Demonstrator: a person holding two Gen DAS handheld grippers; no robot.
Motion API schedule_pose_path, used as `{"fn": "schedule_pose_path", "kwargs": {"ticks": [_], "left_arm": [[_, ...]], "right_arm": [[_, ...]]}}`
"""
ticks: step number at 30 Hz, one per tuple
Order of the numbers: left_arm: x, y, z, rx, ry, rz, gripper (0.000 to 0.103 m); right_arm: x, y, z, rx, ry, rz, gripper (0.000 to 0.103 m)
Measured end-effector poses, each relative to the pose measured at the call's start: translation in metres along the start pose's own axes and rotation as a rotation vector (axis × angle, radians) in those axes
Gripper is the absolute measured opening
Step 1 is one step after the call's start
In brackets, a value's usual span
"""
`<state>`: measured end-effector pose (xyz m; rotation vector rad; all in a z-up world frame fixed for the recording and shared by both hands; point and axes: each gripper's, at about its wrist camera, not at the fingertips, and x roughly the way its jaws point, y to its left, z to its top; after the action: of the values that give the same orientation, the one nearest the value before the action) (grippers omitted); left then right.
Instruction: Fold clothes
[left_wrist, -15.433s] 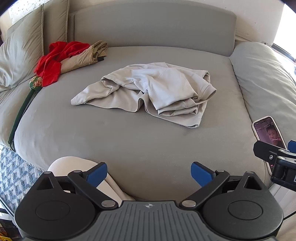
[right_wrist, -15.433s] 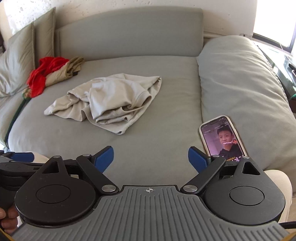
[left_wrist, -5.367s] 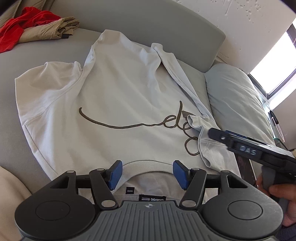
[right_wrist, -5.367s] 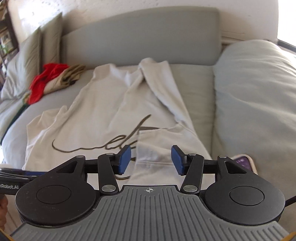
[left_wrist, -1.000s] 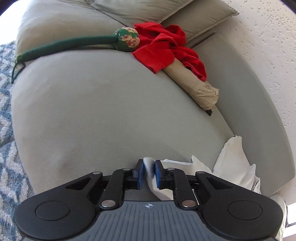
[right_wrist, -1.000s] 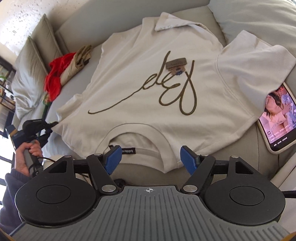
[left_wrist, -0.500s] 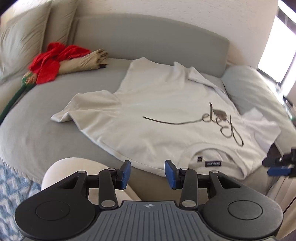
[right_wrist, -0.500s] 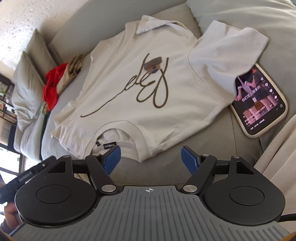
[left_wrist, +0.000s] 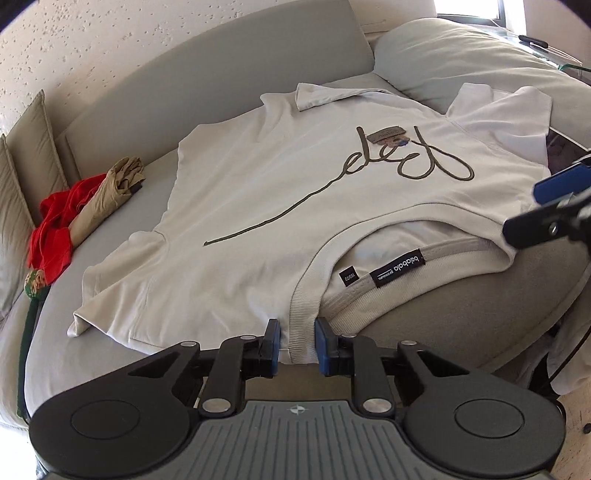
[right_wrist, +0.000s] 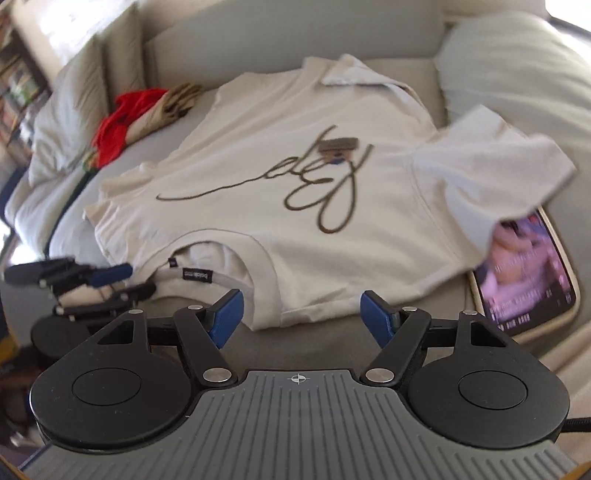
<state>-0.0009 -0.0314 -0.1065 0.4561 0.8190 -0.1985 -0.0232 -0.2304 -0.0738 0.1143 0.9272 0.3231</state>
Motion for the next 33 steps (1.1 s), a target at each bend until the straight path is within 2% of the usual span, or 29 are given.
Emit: {"fn": "schedule_pose_path", "kwargs": {"ticks": [2, 3, 5, 6, 7, 9, 11, 13, 15, 16, 17, 18, 19, 22, 25, 27, 30, 33], "left_arm": [[0.001, -0.003, 0.001, 0.017, -0.003, 0.001, 0.007], [0.001, -0.004, 0.001, 0.025, -0.003, 0.004, 0.005], [-0.001, -0.002, 0.001, 0.027, 0.002, 0.002, 0.003], [-0.005, 0.0, 0.002, 0.023, 0.011, -0.006, 0.003], [-0.009, 0.003, 0.002, 0.02, 0.019, -0.021, 0.003], [-0.02, 0.009, 0.004, 0.017, 0.027, -0.055, 0.003], [-0.019, 0.01, 0.003, 0.028, 0.044, -0.072, 0.003], [-0.008, 0.009, 0.0, 0.033, 0.079, -0.073, 0.005], [-0.003, 0.009, 0.0, 0.023, 0.104, -0.07, 0.011], [-0.005, 0.011, 0.0, 0.02, 0.107, -0.077, 0.021], [-0.01, 0.014, 0.002, 0.019, 0.103, -0.092, 0.034], [-0.016, 0.019, 0.004, 0.005, 0.096, -0.11, 0.039], [-0.022, 0.027, 0.006, -0.022, 0.085, -0.132, 0.042], [-0.043, 0.061, 0.024, -0.138, 0.037, -0.202, 0.042], [-0.064, 0.1, 0.051, -0.256, -0.062, -0.231, 0.043], [-0.076, 0.126, 0.072, -0.316, -0.145, -0.209, 0.046], [-0.08, 0.156, 0.1, -0.39, -0.25, -0.197, 0.049], [-0.052, 0.169, 0.127, -0.44, -0.251, -0.133, 0.05]], "right_arm": [[0.014, 0.019, -0.003, -0.162, -0.002, -0.006, 0.066], [0.021, 0.027, -0.005, -0.228, 0.001, -0.013, 0.056], [0.03, 0.036, -0.009, -0.302, -0.006, -0.081, 0.04], [0.028, 0.035, -0.007, -0.281, -0.001, -0.075, 0.017], [0.025, 0.034, -0.004, -0.259, 0.003, -0.069, 0.006], [0.014, 0.029, 0.0, -0.212, 0.017, -0.091, 0.004], [0.005, 0.024, 0.002, -0.189, 0.038, -0.096, 0.004], [0.008, 0.017, 0.0, -0.154, 0.097, -0.088, 0.004], [0.014, 0.014, -0.002, -0.146, 0.127, -0.077, 0.005], [0.014, 0.014, 0.0, -0.138, 0.125, -0.064, 0.009], [0.008, 0.014, 0.005, -0.126, 0.12, -0.046, 0.027], [0.002, 0.013, 0.01, -0.114, 0.114, -0.028, 0.05], [-0.005, 0.013, 0.015, -0.101, 0.108, -0.01, 0.057], [-0.041, 0.007, 0.042, -0.043, 0.027, 0.046, 0.059], [-0.08, -0.003, 0.081, 0.028, -0.087, 0.107, 0.06], [-0.102, -0.006, 0.108, 0.047, -0.17, 0.134, 0.061], [-0.113, -0.003, 0.147, 0.004, -0.259, 0.125, 0.064], [-0.103, 0.0, 0.182, -0.05, -0.316, 0.091, 0.068]]}}
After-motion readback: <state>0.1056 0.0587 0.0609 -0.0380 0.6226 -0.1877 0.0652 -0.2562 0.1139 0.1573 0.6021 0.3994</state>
